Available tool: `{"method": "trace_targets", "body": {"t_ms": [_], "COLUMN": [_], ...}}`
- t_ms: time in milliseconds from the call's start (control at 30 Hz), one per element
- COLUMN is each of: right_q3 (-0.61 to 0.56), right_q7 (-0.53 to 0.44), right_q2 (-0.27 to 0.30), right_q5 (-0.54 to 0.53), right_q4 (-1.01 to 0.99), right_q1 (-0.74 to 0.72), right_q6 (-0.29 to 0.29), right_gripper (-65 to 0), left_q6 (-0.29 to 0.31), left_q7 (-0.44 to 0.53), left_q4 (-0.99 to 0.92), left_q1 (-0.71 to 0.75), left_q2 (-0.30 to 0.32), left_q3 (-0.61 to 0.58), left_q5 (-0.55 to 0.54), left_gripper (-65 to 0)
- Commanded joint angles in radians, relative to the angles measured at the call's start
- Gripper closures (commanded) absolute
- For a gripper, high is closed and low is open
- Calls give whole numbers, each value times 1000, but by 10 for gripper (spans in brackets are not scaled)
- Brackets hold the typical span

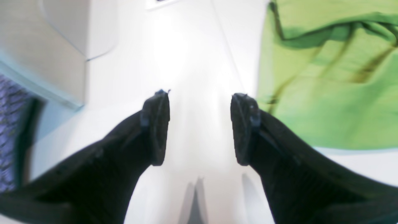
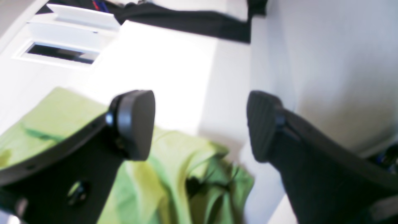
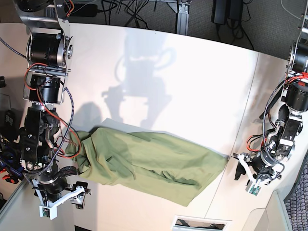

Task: Layout the t-shirt on the table in an organized manner, then fold the t-shirt properly
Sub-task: 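Stretch the lifted shirt between grippers and lay it across the table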

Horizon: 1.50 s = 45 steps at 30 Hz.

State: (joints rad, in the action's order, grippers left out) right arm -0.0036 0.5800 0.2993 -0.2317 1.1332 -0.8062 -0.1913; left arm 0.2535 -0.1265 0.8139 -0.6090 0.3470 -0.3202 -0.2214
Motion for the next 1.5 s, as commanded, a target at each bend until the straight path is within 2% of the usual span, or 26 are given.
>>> {"method": "trace_targets", "body": {"t_ms": [0,100,267,367,467,633,833,900,967,1067,1100,1167,1233,1267,1333,1400,1467], "right_q3": [4,-1,0,0,0,0,0,0,0,0,0,0,0,0,0,0,0], "right_q7": [3,35,27,-4,-53,-127,-135,-135,-135,-142,-147,-152,-151,-151,-152,-154,-154], "right_q2": [2,-3,-11,-29,-52,-94,-130,-137,-142,-151,-151,-151,-151,-151,-150,-142,-126], "right_q5": [-5,-5,-3,11,50,103,162,174,173,177,176,176,177,177,206,233,232], "right_q4": [18,17,7,-27,-75,-142,-143,-143,-143,-143,-143,-143,-143,-143,-142,-138,-121], "right_q1": [-29,3,135,207,254,266,267,270,271,272,272,271,272,271,269,264,264], "right_q6": [1,-3,-2,0,6,16,24,25,25,24,24,24,24,24,24,24,24], "right_gripper": [-445,-445,-445,-445,-445,-445,-441,-356,-209,-21,0,0,0,0,0,0,0], "left_q6": [-3,-3,-7,-7,-7,-7,-8,-19,-61,-63,-63,-63,-77,-95,-159,-216,-220], "left_q7": [24,24,25,28,74,131,169,183,200,224,229,236,240,240,240,240,239], "left_q4": [16,16,15,-9,-68,-129,-177,-198,-221,-246,-249,-251,-251,-251,-251,-251,-251], "left_q1": [-29,-22,-8,-6,-6,-6,-6,-6,-6,-6,-6,-6,-7,-8,-12,-23,-40], "left_q2": [-1,-29,-51,-51,-60,-93,-137,-143,-151,-165,-172,-187,-201,-206,-205,-191,-167], "left_q3": [-3,-26,-50,-50,-50,-50,-50,-50,-50,-50,-50,-50,-50,-50,-50,-50,-50], "left_q5": [-6,-1,5,5,5,6,5,6,10,35,44,61,91,102,108,107,107], "left_gripper": [-349,-349,-349,-349,-349,-349,-349,-349,-349,-348,-345,-294,-164,-99,-11,0,0]}}
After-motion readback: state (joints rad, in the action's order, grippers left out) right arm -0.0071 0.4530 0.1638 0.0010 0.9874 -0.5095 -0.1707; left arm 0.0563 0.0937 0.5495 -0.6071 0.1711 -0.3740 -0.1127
